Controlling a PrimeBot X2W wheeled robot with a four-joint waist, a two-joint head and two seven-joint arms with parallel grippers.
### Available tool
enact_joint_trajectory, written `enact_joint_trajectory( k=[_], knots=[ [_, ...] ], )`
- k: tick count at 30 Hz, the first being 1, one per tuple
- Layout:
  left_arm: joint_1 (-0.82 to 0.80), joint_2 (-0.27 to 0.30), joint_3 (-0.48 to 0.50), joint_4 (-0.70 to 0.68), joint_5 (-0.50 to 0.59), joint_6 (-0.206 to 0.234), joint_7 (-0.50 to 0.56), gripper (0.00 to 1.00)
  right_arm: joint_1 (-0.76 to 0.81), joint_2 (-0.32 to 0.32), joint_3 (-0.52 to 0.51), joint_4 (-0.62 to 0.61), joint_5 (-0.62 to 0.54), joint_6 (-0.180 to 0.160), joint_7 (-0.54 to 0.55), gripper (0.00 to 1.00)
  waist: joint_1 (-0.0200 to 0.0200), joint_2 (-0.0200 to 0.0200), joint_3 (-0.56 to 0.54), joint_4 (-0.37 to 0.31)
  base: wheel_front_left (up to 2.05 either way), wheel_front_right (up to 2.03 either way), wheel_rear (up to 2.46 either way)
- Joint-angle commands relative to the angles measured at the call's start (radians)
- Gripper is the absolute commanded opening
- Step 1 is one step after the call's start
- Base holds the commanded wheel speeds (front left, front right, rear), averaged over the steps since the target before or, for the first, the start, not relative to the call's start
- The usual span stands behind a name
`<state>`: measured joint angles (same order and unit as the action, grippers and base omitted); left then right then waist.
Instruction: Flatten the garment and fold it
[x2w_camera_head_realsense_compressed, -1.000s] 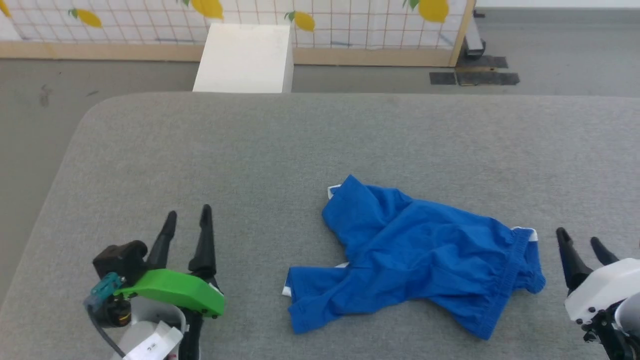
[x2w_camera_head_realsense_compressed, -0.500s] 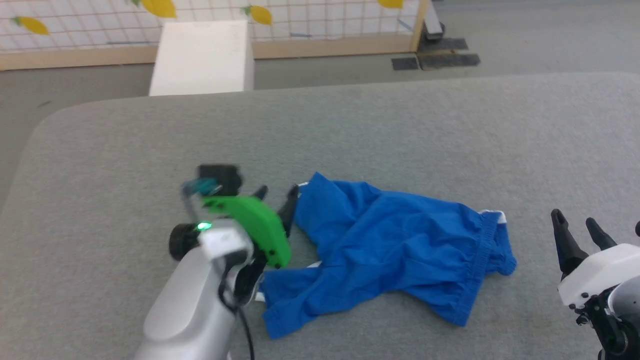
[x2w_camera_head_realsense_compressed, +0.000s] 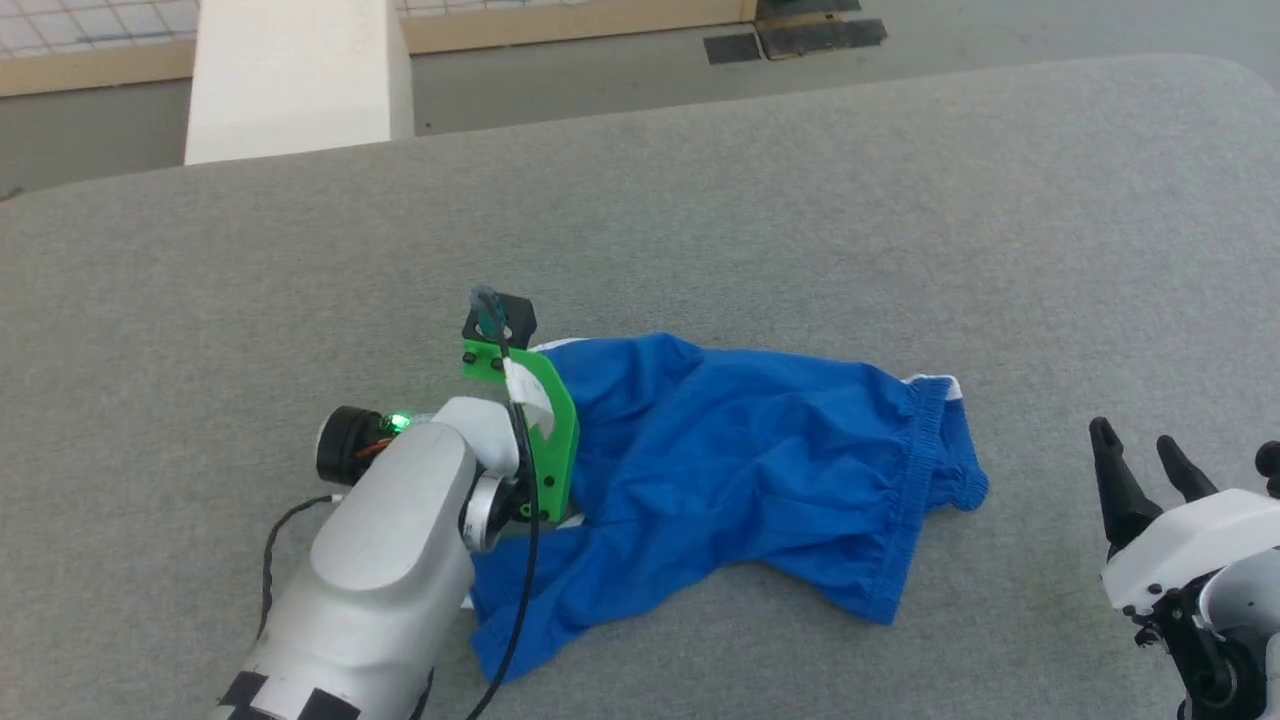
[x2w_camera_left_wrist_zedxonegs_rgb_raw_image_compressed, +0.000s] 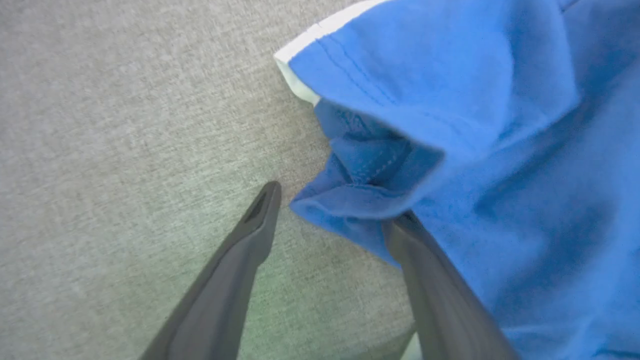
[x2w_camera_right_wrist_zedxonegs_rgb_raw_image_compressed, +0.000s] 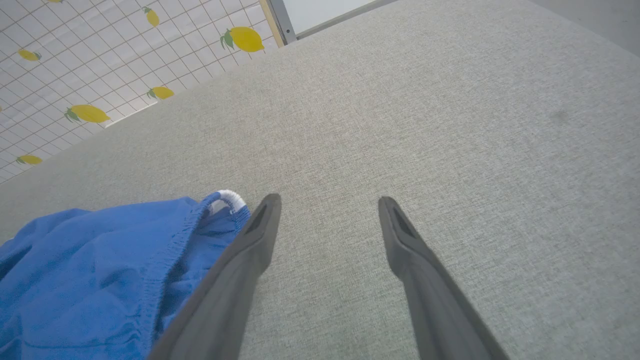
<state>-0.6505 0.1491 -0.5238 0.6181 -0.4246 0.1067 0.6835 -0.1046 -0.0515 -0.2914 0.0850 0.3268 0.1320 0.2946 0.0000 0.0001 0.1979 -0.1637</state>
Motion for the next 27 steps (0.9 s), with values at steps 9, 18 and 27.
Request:
enact_joint_trajectory(
  k=[9,18,27],
  knots=[
    [0.027,-0.042,0.021,0.022,-0.089,-0.031,0.018,0.0,-0.021,0.001,0.014,0.018,-0.007,-0.001,-0.012,1.0,0.0,-0.0001,-0.003,0.043,0.0,0.0,0.0],
    [0.126,-0.037,0.114,-0.139,-0.176,-0.028,-0.126,0.0,0.013,0.001,0.013,0.018,-0.031,-0.001,0.008,1.0,0.0,-0.0001,-0.073,0.136,0.0,0.0,0.0],
    [0.401,0.011,0.216,-0.341,-0.254,0.071,-0.159,0.0,0.036,0.001,0.033,0.027,-0.034,-0.001,0.019,1.0,0.0,-0.0001,-0.119,0.219,0.0,0.0,0.0]
  ],
)
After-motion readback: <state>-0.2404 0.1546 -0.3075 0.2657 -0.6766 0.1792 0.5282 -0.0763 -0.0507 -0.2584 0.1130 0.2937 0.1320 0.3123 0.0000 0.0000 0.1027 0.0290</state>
